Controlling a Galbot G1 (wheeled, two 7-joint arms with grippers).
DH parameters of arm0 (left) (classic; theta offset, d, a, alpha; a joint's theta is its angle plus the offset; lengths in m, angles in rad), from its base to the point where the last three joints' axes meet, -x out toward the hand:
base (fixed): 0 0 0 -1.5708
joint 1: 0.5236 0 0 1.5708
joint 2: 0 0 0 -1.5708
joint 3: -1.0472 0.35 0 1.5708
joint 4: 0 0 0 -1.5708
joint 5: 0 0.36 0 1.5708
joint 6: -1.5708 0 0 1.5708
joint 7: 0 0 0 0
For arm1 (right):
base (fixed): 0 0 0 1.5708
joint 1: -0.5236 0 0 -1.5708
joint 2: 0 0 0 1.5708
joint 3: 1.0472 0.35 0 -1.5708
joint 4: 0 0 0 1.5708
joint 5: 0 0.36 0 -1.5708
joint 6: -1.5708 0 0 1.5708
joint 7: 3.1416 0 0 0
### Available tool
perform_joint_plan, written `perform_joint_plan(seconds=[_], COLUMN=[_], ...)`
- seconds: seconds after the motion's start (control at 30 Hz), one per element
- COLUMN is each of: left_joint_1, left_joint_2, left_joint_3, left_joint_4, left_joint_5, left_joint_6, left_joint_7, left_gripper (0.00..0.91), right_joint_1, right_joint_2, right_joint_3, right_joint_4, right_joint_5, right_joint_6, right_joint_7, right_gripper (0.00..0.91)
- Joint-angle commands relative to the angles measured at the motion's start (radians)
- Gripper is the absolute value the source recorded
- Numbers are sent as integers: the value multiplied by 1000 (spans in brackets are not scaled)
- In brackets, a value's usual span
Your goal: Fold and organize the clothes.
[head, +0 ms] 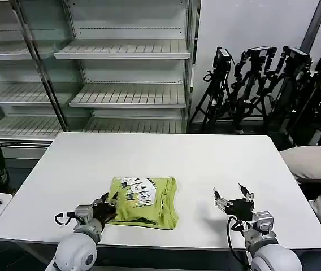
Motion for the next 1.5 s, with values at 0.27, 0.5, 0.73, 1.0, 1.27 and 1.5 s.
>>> perform_joint_plan(seconds=[0.27,0.5,0.73,1.0,1.27,1.5], left_joint_1=[-14,77,196,123,53,-84], left_joint_2=[42,317,554,196,-165,-339], left_joint_3=[-63,-507,-839,-194,385,434], left_joint_4=[-8,39,48,-340,-297,-48], left_joint_5=[169,300,259,366,572,480], left_joint_6=[4,6,9,8,6,7], left_joint_7=[69,360,546,381,310,106], left_gripper=[10,10,10,10,10,10], right_joint_1=[3,9,39,10,8,67], right_joint_2=[0,-3,14,6,9,-4], right_joint_3=[-6,-5,-17,7,9,42], right_joint_4=[-5,-2,-13,-8,11,-7], right_joint_5=[0,1,7,5,-16,-8], right_joint_6=[2,12,30,31,11,42], right_joint_7=[1,-2,-8,-7,2,-50], right_gripper=[907,907,907,907,907,907])
